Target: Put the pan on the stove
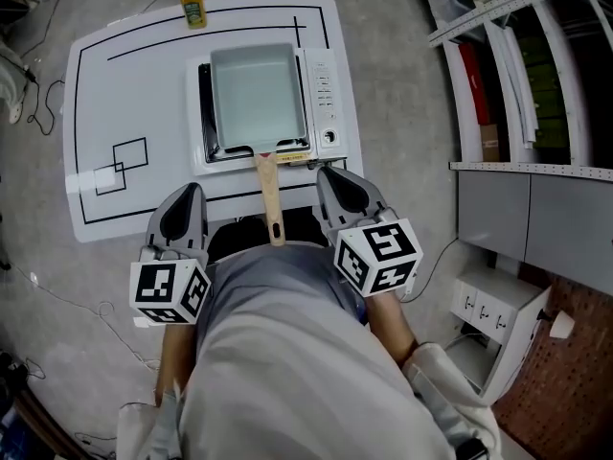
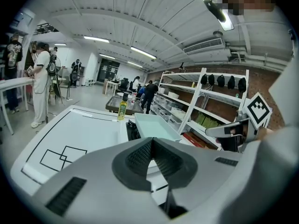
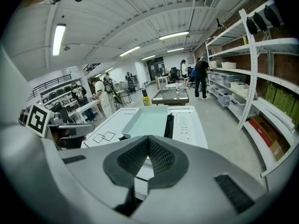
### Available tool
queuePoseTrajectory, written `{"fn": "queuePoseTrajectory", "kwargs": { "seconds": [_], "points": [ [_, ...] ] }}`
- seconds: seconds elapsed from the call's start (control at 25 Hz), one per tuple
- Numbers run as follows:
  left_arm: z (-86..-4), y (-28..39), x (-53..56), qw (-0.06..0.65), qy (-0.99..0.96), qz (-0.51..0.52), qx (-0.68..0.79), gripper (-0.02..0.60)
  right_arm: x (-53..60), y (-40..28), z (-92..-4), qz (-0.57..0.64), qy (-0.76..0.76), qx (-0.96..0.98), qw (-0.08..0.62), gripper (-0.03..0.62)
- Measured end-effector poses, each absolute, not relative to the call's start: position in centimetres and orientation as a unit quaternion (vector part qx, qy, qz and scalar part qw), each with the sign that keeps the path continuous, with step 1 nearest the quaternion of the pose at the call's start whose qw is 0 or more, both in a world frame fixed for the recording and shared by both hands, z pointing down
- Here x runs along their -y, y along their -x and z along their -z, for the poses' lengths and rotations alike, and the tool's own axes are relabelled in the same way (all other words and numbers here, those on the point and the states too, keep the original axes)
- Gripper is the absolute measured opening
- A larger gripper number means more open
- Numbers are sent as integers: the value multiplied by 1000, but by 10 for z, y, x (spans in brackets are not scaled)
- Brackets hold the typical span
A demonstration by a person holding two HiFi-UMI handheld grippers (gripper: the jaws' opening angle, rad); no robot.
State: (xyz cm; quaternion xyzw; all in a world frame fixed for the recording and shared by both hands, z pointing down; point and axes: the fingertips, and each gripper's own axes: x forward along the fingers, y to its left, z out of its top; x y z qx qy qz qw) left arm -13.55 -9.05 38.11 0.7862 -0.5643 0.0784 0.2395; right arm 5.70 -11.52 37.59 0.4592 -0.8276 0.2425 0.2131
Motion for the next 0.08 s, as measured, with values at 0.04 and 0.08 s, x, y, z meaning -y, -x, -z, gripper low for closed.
{"fn": "queuePoseTrajectory", "kwargs": {
  "seconds": [0.04,0.08],
  "points": [
    [-381,136,91,241,-786,-77,564,7,116,-58,-376,-245,-462,825,212,11],
    [-381,137,92,242,-786,-75,564,8,117,-58,-377,-248,-465,823,210,11]
  ]
}}
